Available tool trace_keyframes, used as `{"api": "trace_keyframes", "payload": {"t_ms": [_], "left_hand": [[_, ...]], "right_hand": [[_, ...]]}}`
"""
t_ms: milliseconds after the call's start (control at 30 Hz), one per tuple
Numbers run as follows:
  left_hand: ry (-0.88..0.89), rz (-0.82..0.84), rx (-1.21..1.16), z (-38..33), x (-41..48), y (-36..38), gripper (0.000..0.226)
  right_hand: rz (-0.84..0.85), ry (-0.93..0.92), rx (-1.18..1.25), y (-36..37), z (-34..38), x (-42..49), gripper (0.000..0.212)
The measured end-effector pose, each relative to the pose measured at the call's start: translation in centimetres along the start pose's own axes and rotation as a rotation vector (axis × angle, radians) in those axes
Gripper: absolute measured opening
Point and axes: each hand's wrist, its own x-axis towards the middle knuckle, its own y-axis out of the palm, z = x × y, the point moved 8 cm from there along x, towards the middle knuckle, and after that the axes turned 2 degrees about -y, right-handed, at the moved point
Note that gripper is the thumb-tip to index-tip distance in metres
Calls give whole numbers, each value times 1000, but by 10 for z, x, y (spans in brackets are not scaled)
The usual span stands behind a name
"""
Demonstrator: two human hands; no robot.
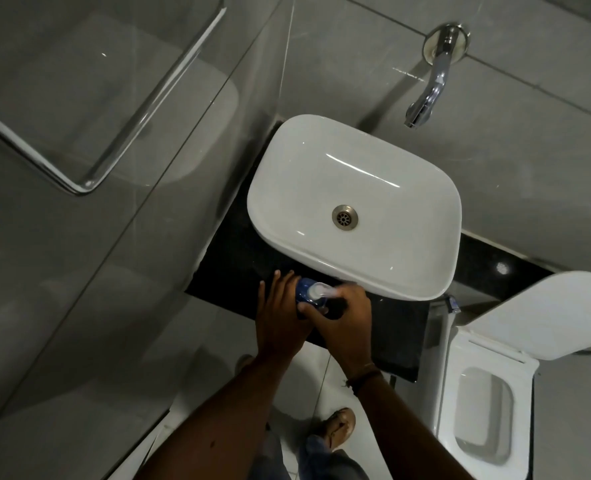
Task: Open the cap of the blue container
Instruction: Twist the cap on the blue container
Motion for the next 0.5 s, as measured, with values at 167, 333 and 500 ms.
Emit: {"api": "trace_keyframes", "payload": {"t_ms": [167,333,500], "left_hand": [[3,-6,-29,0,0,-2,79],[-14,10,-28,1,1,-1,65],[2,-5,-40,1,2,0,72]], "right_hand": [[116,-14,68,7,2,2,65],[38,-9,105,-4,4,9,38],[283,15,14,9,5,21,56]]}}
